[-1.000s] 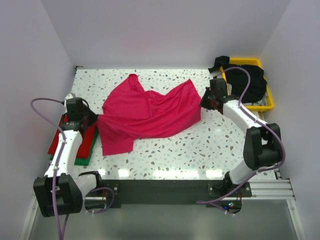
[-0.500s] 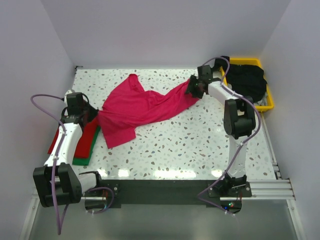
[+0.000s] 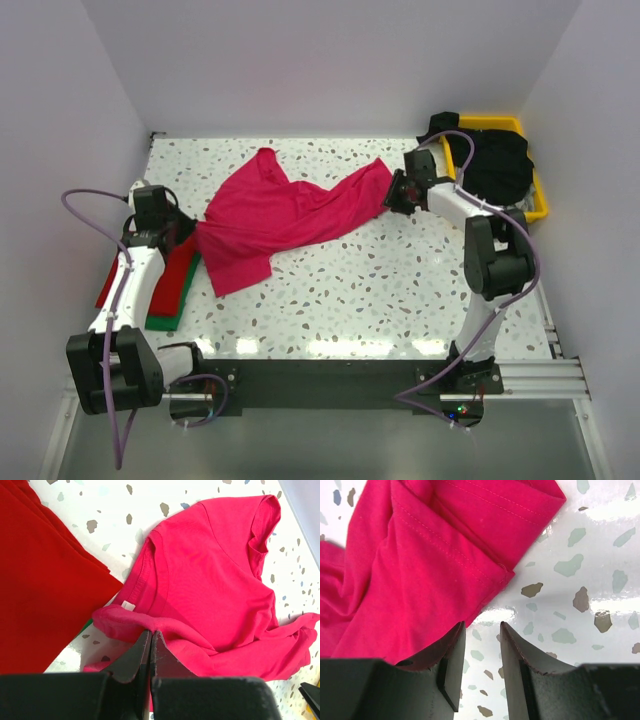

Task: Fold and stack the t-shirts
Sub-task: Flatten the tshirt out

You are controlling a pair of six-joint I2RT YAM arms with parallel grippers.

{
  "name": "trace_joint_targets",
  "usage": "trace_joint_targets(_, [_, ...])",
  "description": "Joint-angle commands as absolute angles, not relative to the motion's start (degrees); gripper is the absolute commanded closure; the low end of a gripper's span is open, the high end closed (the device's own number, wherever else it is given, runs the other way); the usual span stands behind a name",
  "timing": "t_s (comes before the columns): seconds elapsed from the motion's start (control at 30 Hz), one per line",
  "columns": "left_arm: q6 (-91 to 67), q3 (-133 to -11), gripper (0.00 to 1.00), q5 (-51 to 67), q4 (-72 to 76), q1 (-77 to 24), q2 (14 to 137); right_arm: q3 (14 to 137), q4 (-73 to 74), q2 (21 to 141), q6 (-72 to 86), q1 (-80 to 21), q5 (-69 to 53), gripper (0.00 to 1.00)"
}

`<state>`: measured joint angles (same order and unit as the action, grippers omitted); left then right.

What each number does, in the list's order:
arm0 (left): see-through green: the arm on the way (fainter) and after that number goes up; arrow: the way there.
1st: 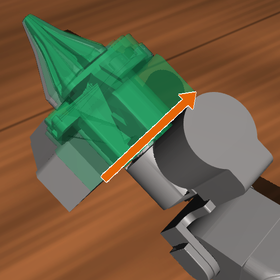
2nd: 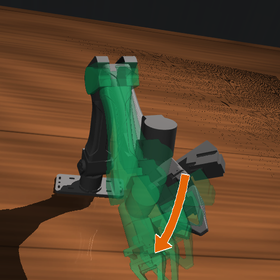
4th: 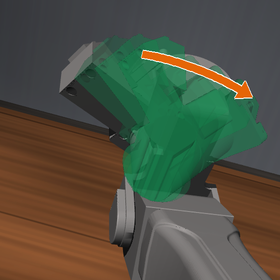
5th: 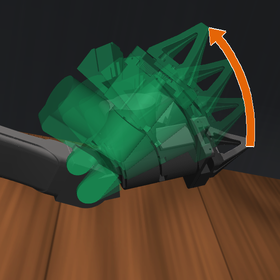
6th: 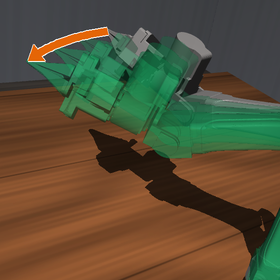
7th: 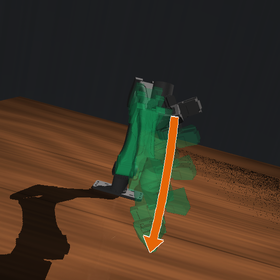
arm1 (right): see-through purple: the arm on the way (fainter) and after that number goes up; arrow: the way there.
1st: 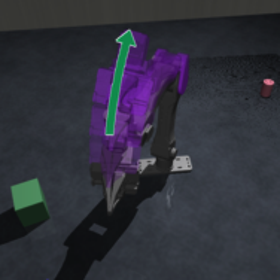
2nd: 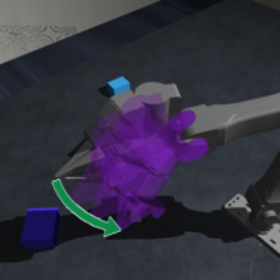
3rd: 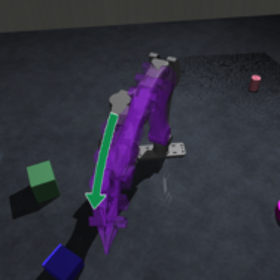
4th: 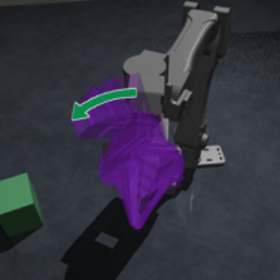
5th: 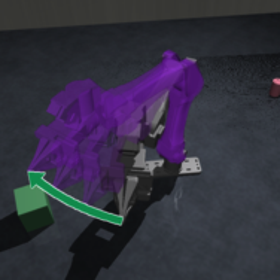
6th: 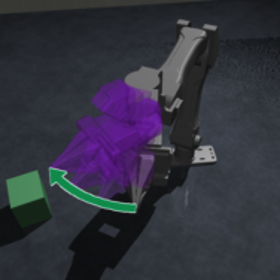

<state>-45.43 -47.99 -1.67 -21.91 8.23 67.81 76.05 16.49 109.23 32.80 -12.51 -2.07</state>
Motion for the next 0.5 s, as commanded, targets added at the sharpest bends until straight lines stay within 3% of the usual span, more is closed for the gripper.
trace_joint_targets(0.0, [-45.0,-48.0,1.0,-2.2,-19.2,8.8,66.5,76.6,12.1,110.3,34.0,-12.7,-0.3,0.63])
trace_joint_targets(0.47, [-44.1,-48.3,1.0,-2.5,-19.3,9.1,66.4,81.0,11.1,116.2,36.0,-11.9,-0.9,0.58])
